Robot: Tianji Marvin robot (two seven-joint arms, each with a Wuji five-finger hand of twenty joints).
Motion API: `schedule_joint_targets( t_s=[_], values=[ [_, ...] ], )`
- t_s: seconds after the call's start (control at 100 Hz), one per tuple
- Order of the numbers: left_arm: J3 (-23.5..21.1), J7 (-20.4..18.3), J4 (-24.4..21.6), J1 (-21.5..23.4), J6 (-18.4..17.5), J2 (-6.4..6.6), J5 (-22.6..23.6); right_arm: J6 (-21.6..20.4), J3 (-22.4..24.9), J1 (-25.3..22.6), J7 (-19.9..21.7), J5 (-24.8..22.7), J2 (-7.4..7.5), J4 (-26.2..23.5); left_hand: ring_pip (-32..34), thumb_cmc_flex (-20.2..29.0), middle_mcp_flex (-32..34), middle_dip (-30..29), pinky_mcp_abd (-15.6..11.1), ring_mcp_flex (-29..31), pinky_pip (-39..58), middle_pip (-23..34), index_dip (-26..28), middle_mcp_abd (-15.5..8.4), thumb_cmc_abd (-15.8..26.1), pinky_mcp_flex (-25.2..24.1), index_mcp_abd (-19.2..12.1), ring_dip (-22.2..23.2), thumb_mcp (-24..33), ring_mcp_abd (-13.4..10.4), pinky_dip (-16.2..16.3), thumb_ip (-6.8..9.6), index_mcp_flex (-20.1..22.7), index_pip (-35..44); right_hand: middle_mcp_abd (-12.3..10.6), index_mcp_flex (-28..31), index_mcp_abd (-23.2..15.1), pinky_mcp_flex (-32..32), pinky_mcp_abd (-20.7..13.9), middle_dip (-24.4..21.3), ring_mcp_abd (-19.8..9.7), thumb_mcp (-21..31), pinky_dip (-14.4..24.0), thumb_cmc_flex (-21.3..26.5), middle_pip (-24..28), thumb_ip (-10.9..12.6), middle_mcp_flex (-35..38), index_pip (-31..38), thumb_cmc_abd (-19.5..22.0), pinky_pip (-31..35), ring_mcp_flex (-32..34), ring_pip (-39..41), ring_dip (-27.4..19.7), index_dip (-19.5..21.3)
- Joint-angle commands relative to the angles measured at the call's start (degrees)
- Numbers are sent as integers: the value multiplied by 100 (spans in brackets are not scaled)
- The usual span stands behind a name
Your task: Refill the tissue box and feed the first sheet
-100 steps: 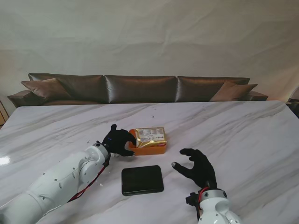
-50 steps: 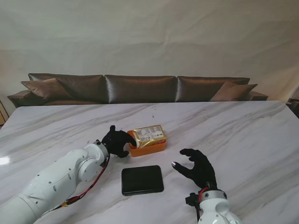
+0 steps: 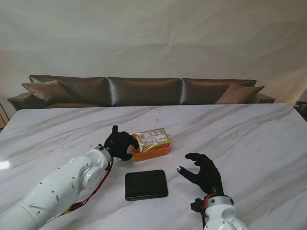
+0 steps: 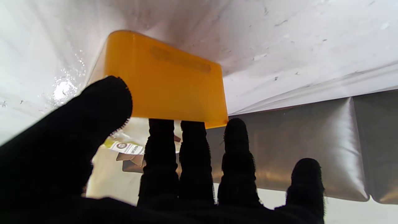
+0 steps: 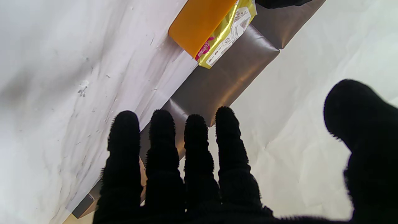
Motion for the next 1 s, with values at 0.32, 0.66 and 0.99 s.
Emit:
schedule_joint_targets(
  t_s=[0.32,0.66,0.99],
  values=[
    [-73,169,-181,85,-71,19,226,24,-29,0,64,90,-35,9,42,49,400,69,-155,243,-82,104,101,-162,-474,-47,-352,-49,275,-358,2,-277,330,160,-126,103,-175,-47,24,89,-148,-32,-7,20,64,-131,121,-34,-97,17,98,74,45,36],
    [358,392,227,-208,-237,-68,30,40,-10,-31,56,121,-41,-6,180,273,738,96,-523,543,-139,191,211,-241,-706,12,-536,-116,586,-488,-21,-318,638,414,-122,111,-164,-55,39,89,-147,-30,-1,24,60,-136,120,-42,-84,17,102,76,50,38],
    [643,481,561,-371,-313,-143,-181,55,0,-45,50,144,-45,-25,440,656,1148,107,-473,923,394,258,-34,-248,-989,0,-831,-84,654,-463,269,-770,921,716,-112,122,-160,-67,45,91,-148,-36,0,26,62,-138,130,-42,-79,8,119,84,57,43]
  ],
)
